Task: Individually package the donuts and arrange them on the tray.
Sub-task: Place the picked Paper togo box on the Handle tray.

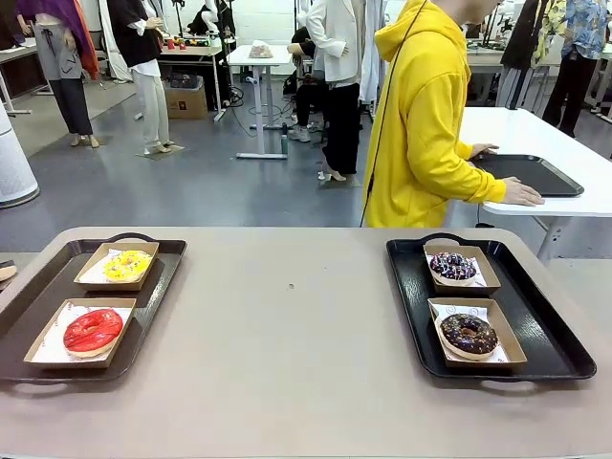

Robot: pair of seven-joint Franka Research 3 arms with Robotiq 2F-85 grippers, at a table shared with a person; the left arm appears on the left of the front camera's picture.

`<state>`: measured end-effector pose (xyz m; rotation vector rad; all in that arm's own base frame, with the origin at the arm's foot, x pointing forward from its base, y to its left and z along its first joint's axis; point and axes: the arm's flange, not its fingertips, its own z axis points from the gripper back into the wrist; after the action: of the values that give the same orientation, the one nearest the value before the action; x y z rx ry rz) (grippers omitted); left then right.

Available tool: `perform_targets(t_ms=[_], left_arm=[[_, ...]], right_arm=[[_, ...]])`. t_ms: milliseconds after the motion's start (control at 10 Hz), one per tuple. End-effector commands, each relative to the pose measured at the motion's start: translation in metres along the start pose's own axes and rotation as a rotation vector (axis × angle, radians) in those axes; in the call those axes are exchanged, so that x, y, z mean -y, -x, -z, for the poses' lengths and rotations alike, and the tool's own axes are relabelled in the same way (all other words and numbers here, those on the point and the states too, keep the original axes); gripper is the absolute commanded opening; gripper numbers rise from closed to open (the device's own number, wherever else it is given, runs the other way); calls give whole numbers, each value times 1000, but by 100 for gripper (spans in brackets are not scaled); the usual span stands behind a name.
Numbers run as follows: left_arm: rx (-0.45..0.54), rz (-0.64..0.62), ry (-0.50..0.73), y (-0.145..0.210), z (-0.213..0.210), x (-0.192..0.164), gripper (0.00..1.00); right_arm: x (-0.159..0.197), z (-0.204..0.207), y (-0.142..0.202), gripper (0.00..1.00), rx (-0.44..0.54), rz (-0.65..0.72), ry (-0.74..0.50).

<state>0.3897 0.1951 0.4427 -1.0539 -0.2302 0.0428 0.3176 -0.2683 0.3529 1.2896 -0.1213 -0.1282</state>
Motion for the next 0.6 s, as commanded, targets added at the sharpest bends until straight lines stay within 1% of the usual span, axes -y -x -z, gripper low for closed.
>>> perform_targets(t_ms=[0, 100, 300, 500], left_arm=[[40, -40, 73, -4, -11, -28, 96], [51, -68, 93, 4, -20, -42, 96], [87, -84, 124, 23, -36, -65, 96], [119, -99, 125, 35, -47, -74, 96]], right_arm=[[-2, -1, 2, 100, -7, 14, 7], [-2, -1, 2, 100, -7, 14, 7], [-2, -1, 2, 100, -7, 14, 7], [-2, -1, 2, 100, -7, 14, 7]])
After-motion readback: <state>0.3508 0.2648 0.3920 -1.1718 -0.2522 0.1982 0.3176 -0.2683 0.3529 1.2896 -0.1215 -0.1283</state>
